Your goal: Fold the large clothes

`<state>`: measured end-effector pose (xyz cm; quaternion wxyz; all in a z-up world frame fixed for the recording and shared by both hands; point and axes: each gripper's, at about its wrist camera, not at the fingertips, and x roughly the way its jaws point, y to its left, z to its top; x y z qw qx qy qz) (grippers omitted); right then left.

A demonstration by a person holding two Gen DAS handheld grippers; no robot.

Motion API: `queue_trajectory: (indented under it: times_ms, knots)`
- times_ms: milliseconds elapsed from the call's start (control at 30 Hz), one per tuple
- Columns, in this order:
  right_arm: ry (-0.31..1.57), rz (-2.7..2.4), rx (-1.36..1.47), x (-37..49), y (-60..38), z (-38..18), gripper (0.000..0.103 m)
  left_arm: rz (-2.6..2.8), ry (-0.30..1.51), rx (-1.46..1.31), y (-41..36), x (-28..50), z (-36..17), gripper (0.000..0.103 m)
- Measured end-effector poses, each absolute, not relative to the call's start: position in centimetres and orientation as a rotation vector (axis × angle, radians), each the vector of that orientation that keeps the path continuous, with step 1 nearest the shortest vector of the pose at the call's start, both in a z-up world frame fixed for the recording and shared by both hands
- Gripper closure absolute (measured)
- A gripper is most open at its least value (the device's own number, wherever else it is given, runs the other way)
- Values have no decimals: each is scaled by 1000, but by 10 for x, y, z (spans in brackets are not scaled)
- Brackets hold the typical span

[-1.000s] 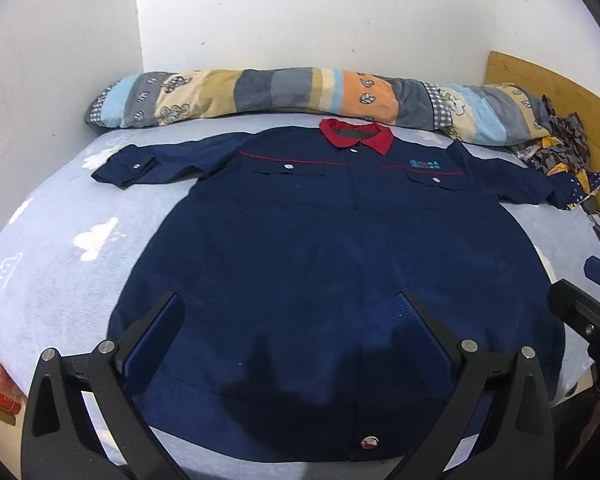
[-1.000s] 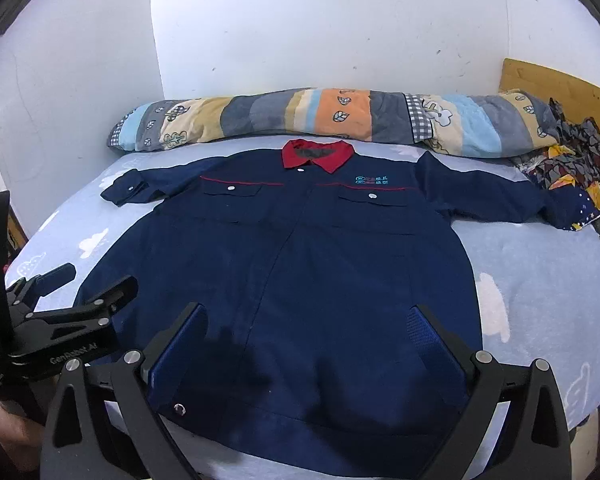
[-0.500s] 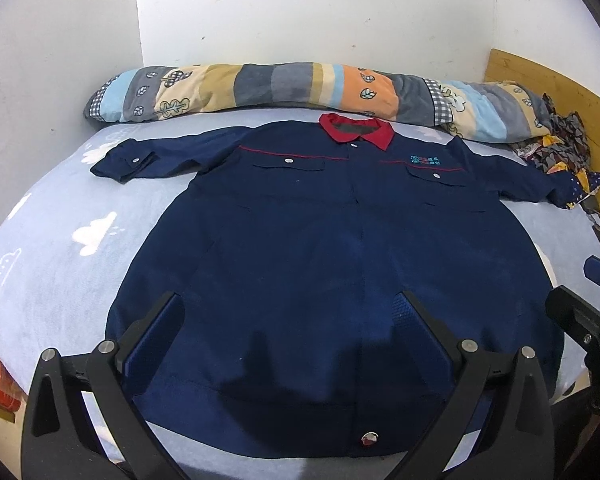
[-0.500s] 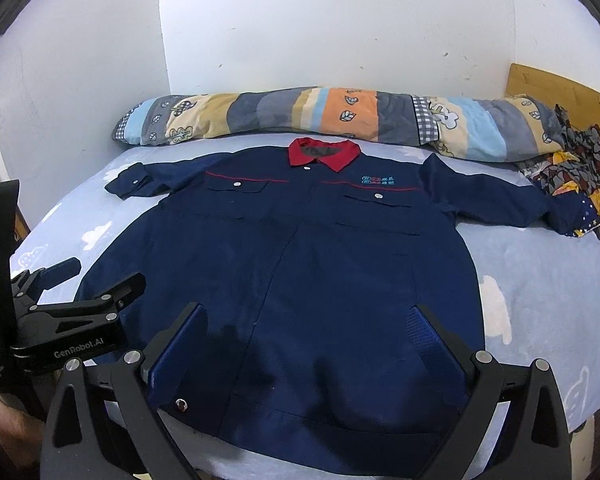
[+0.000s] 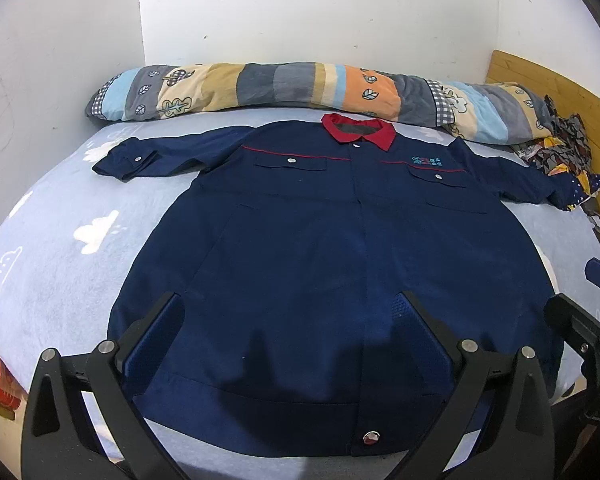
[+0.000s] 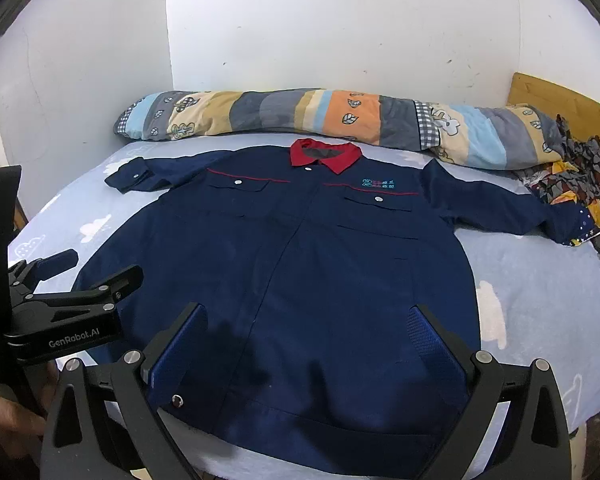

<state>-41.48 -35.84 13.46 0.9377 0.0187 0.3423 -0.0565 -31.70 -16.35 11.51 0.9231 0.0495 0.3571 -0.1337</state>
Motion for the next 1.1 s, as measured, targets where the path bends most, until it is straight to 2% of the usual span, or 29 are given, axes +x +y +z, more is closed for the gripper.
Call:
queue_trajectory:
  times_ms: [400,633,900,1100]
  knots:
    - [708,-110,52,-415,-363,135,2,-276,736,99,-163,-317,114,0]
    - [727,-112,209,-413,-391,131,2,-276,753,67,-157,-312,112,0]
    - [720,-118,559,-416,-468,130,3,-266,780,38,-162,-282,109,0]
    - [629,-245,617,-417,-576,154,7,-280,721,141,-195,-252,113,0]
